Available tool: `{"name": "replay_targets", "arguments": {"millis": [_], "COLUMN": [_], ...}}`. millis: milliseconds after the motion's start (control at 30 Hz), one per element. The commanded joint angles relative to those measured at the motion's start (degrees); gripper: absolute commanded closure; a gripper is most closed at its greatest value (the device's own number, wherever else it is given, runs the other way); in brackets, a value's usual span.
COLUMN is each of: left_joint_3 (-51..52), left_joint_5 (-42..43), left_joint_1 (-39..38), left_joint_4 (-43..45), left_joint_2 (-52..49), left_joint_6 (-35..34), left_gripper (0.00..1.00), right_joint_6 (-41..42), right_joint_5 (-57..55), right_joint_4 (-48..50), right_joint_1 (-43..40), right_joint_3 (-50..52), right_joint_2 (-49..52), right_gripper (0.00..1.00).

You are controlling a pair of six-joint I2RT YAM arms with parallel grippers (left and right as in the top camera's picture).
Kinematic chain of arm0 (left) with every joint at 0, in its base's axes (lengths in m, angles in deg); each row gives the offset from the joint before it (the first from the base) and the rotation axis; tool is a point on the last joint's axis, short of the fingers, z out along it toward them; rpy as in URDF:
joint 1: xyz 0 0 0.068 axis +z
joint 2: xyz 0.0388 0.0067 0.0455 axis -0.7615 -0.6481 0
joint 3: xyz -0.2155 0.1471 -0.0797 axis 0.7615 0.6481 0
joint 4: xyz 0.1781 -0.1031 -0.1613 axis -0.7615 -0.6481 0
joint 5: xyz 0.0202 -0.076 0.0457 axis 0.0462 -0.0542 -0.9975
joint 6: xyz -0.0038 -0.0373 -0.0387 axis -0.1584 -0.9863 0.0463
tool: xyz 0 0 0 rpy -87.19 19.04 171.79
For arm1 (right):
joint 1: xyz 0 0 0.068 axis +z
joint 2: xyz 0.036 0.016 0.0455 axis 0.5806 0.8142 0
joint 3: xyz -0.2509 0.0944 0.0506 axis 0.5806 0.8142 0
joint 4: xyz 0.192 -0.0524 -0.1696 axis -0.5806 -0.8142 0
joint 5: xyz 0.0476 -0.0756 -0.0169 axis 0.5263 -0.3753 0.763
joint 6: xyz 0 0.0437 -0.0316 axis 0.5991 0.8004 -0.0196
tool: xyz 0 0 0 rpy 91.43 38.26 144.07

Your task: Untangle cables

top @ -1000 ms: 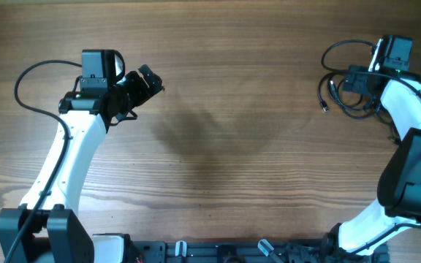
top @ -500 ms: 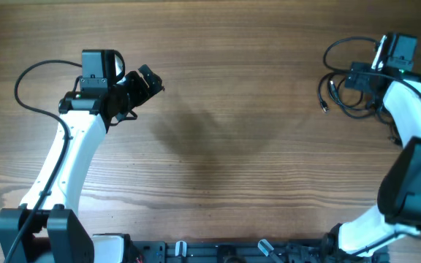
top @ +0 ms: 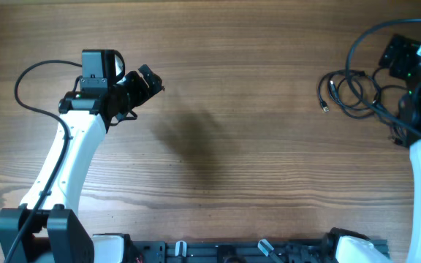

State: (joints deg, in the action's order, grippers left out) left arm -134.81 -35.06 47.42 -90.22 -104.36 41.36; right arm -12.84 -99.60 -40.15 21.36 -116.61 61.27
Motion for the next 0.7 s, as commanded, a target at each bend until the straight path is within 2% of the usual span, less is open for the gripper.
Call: {"name": "replay_targets", "arguments": {"millis": [0,167,333,500,667], "left_joint_3": [0.1,0.1,0.1,0.1,0.1], "left_joint_5": [-0.6,-0.6,-0.6,-0.6,-0.6], "left_joint_1": [0.2,0.2,0.2,0.2,0.2], "left_joint_4": [0.2,0.2,0.2,0.2,0.2], "left_joint_2": [-0.3,-0.3,-0.3,-0.3,-0.3], "left_joint_6": [0.1,0.1,0.1,0.1,0.1], "left_gripper": [0.00,0.00,0.00,0.00,0.00], "right_joint_6": [0.3,0.3,0.2,0.3,0.2], "right_joint_5": [0.9,0.9,0.9,0.9,0.9], "right_joint_4": [-0.1,-1.3,-7.4,-18.9,-31.6], "right_joint_1": [0.2,0.2,0.2,0.9,5.2], "right_joint_3": [0.1,0.1,0.1,0.1,0.1], "right_joint_2": [-5.6,-13.2,-19.5,-24.0,-25.9], "right_gripper": [0.00,0.00,0.00,0.00,0.00]}}
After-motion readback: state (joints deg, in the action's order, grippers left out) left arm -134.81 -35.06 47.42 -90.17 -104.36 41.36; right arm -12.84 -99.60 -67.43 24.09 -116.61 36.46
